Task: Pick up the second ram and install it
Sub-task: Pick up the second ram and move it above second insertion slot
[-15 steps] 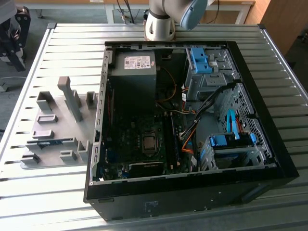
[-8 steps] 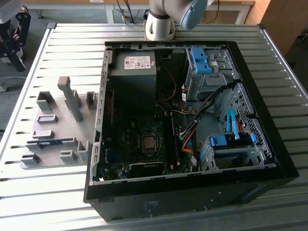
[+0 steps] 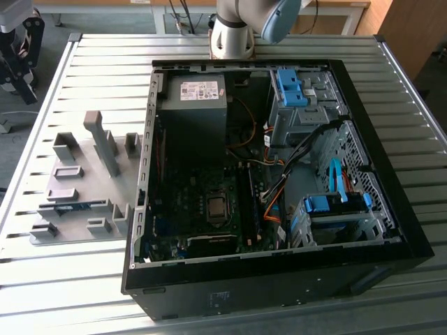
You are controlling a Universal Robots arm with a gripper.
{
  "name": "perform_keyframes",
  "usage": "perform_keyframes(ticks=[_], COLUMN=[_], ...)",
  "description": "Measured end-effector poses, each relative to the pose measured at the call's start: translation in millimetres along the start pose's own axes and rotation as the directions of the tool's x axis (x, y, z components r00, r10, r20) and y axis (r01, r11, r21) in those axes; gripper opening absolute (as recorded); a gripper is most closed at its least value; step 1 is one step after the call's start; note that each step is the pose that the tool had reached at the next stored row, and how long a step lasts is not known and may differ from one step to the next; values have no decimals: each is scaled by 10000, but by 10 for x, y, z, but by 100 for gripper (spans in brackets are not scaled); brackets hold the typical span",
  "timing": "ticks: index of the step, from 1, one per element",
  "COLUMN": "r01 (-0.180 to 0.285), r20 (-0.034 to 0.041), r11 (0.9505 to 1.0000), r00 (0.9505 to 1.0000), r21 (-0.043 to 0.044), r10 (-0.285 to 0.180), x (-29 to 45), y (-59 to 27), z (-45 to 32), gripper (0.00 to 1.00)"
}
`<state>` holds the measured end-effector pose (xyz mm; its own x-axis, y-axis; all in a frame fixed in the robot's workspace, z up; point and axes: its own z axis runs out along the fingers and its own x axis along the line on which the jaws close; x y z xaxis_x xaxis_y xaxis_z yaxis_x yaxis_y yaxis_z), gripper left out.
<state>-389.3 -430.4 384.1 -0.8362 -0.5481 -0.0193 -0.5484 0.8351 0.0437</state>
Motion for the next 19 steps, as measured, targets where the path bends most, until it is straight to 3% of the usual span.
perform_keyframes(ticks=[11, 19], r01=[66, 906], r20=[-3, -39], r11=[10000, 9959], r00=[10000, 9959], r21=[-2, -19], r10=[-66, -906], x=[1, 4], y=[0, -3], z=[0, 2], gripper=[10, 10])
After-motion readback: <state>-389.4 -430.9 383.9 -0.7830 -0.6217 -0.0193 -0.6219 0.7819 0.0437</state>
